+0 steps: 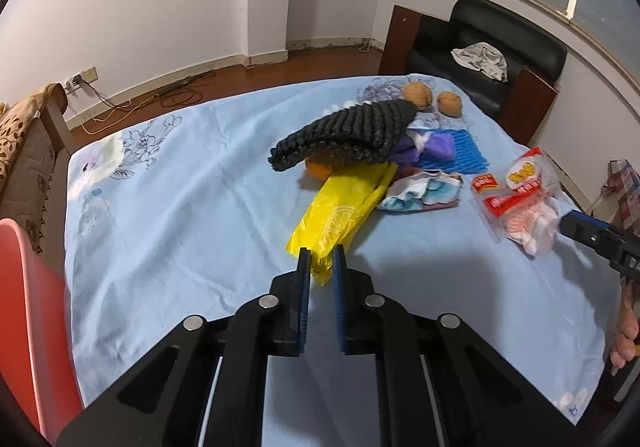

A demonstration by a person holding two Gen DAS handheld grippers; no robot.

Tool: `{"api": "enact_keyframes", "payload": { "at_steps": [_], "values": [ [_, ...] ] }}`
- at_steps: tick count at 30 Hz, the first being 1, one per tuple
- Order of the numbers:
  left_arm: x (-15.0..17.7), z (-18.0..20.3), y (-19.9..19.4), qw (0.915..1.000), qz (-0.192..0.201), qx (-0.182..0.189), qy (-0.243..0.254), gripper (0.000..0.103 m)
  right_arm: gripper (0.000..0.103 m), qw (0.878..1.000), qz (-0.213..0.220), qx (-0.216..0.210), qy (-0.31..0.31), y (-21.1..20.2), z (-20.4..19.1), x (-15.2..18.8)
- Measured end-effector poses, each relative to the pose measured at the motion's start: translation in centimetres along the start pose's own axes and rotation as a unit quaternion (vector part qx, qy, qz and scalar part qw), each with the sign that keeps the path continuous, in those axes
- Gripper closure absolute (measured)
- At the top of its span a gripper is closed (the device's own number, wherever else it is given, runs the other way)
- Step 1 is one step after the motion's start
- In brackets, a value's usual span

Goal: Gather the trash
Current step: 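Grasp the yellow plastic bag with the left tool while the right tool grasps the clear plastic bag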

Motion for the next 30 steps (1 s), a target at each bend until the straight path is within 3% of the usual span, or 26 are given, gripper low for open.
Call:
{"api": "enact_keyframes", "payload": {
  "at_steps": [11,19,23,26,30],
  "values": [
    [1.9,1.1,-3.8,0.9988,0.011,0.044,-0.019,0.094,0.058,1.0,0.004,-0.004,0.011,0.2,0.3,-0.7],
    [2.6,1.6,-5.1,0.9982,0.015,0.051,-0.029,0.094,0.059,0.997,-0.046,-0.043,0.036,2.6,0.1,-0.6],
    [2.7,1.8,-5.8,0.9979,0.02,0.054,-0.03,0.094,0.089,0.997,-0.039,-0.06,0.014,2.2,-1.1,-0.4],
    [2.7,2.0,-6.3,0.9977,0.025,0.055,-0.03,0.094,0.095,0.998,-0.031,-0.059,-0.01,1.5,-1.9,-0.1],
    [2.8,2.0,-6.9,0.9974,0.033,0.056,-0.031,0.094,0.097,0.997,-0.021,-0.068,-0.03,0.0,-2.8,0.2]
  ]
}}
Point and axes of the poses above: each gripper's, at about its wrist camera, not at the fingertips, and y roughly the way its jaws point, z to its right, x to its underside, the point moved 6 cm from there along y, roughly the way its jaws point, and after that the axes turned 4 degrees about y, right-handed, at the moved point
